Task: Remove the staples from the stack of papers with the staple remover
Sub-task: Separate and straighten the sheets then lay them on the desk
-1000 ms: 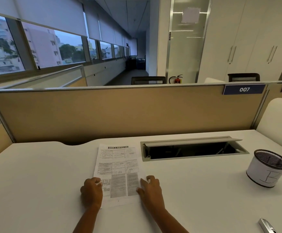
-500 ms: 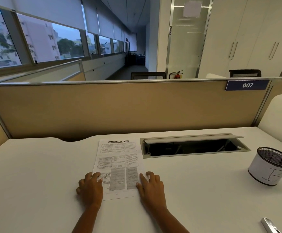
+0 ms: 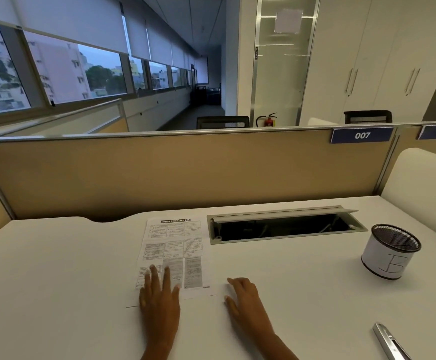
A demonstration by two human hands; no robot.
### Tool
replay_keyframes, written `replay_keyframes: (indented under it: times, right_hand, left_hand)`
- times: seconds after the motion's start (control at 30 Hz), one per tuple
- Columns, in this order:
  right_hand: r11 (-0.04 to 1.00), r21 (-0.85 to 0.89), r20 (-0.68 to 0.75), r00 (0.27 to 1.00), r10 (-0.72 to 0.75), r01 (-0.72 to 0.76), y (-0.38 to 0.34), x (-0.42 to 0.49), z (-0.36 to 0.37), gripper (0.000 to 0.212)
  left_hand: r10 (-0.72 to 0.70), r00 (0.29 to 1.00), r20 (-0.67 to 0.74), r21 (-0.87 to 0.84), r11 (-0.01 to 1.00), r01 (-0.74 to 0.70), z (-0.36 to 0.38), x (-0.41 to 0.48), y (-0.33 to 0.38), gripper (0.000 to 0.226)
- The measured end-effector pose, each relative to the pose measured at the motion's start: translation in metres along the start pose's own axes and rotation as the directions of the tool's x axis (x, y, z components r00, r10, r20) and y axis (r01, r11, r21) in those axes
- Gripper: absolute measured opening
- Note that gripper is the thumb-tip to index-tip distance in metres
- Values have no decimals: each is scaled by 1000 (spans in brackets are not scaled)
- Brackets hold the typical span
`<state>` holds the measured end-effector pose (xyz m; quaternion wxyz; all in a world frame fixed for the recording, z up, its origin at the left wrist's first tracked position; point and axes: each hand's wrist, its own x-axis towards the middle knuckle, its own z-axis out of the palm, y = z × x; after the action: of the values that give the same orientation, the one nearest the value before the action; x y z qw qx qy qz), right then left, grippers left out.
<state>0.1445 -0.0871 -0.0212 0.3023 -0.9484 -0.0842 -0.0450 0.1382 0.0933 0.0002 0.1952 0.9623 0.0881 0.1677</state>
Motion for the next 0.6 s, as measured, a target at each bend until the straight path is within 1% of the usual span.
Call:
replay_keyframes:
  times: [0.03,0.07,0.1,0.13,0.2,0.23,0.27,0.3,0.33,0.37,0.4,0.43,0.47,0.5,0.53,0.57,0.6]
  right_hand:
    - [999,-35,-3,1000,-11,11,7,-6,-7,44]
    - [997,-74,-18,1000,-6,4,15,-14,-17,44]
    - [991,-131,-66,998,-1,-8,23,-25,-33,43]
    - [984,-180,-143,990,-10,-16,31,-36,-49,43]
    - [964,-255,-340,940,-19,-73,50,-58,-78,39]
    - [941,-316,-423,906,-27,-120,59,-70,-91,30]
    - [916,-356,-458,889,0,-184,68,-80,-103,22]
    - [892,-377,-456,888,57,-251,79,-93,-116,27]
    - [884,-358,-432,893,129,-301,90,-102,-123,36]
    - [865,-313,-412,877,248,-391,95,-112,-132,39]
    - [818,-306,-368,853,370,-487,101,-121,-137,41]
    - [753,-337,-342,819,461,-565,105,-131,-139,47]
    - [736,-303,-339,791,509,-605,106,-138,-140,53]
    - [742,-282,-342,786,515,-609,105,-145,-141,53]
    - [766,-240,-386,783,488,-596,107,-151,-143,49]
    - [771,-245,-437,777,453,-588,109,-152,-143,46]
    - [752,-267,-422,775,471,-603,108,-154,-145,46]
  left_hand:
    - [42,999,-19,-6,999,-42,4,-7,7,78]
    - [75,996,-41,-17,997,-75,8,-15,15,73]
    - [138,986,-90,-39,989,-142,11,-25,24,64]
    - [191,973,-127,-66,977,-201,10,-34,33,56]
    - [251,957,-145,-95,959,-266,9,-48,47,50]
    - [264,951,-162,-71,958,-278,10,-54,51,50]
    - [268,950,-162,-39,960,-278,9,-58,56,51]
    - [258,956,-137,-32,964,-265,5,-67,63,52]
    - [230,969,-94,-32,972,-234,4,-71,67,57]
    - [195,978,-70,-18,980,-197,5,-77,71,64]
    - [162,986,-41,-13,987,-162,3,-82,76,71]
    - [125,992,24,0,992,-125,-1,-86,80,77]
    - [109,992,69,26,993,-111,-2,-89,81,80]
    - [104,991,79,55,993,-108,-2,-92,81,82]
    - [107,989,102,82,990,-115,-2,-97,81,84]
    - [112,986,127,106,986,-126,-2,-98,80,85]
    - [119,982,145,130,982,-138,-2,-100,79,85]
